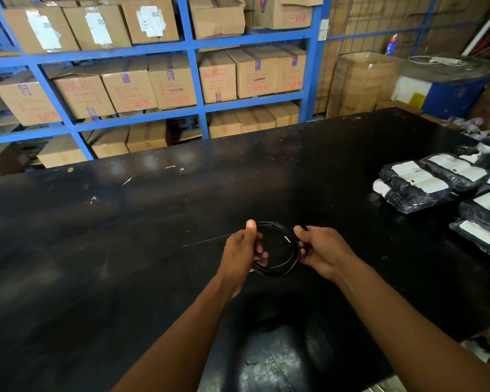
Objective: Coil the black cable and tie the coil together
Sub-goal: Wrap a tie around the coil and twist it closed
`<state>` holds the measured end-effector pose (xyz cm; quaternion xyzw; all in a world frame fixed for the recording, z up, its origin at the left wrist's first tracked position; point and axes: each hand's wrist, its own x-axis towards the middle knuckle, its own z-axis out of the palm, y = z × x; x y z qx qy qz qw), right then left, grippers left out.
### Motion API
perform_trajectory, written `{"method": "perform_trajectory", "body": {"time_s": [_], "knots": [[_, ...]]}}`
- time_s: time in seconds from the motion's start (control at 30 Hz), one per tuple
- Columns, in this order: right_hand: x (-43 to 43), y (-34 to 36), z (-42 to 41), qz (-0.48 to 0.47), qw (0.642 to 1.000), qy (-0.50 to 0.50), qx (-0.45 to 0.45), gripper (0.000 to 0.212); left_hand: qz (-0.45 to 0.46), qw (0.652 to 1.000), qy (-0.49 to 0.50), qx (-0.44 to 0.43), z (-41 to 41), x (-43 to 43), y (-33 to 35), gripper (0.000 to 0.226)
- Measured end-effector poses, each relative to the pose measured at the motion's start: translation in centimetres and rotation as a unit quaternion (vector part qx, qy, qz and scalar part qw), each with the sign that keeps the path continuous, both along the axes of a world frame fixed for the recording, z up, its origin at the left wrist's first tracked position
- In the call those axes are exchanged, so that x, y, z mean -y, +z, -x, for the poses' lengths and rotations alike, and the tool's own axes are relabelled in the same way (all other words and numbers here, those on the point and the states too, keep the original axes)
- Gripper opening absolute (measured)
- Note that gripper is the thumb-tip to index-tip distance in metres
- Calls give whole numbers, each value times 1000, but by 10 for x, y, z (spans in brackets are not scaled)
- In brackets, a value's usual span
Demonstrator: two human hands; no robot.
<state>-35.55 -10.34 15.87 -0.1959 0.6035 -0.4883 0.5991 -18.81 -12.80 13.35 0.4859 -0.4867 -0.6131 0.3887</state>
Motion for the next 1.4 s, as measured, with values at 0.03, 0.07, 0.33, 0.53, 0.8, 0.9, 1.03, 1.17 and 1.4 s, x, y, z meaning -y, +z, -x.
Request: {"method": "perform_trajectory", "body": {"time_s": [0.03,0.07,0.33,0.53,0.8,0.9,1.03,1.17,1.4], "knots": [[-1,-1,-1,3,1000,-10,15,20,-25,999,15,-31,4,-2,0,48],[-2,-2,-3,6,999,-17,26,19,-56,995,34,-72,8,-3,2,49],[-24,4,12,38,976,112,-184,19,-46,996,-79,17,14,3,19,42],[-33,-2,15,88,980,57,-171,24,-58,988,-141,-29,26,6,25,35],[-38,-14,23,72,991,-76,-81,18,-261,939,-64,-217,36,-5,7,18],[-40,-16,27,69,988,-107,-91,17,-312,916,-99,-231,43,-7,8,27],[-40,-27,38,42,989,-105,-100,15,-326,917,-94,-207,62,-3,8,23],[-43,-43,60,-1,989,-47,-143,18,-296,937,-90,-162,77,4,-5,30],[-38,-114,138,-159,877,9,-454,19,-294,936,-120,-152,99,7,-37,23]]}}
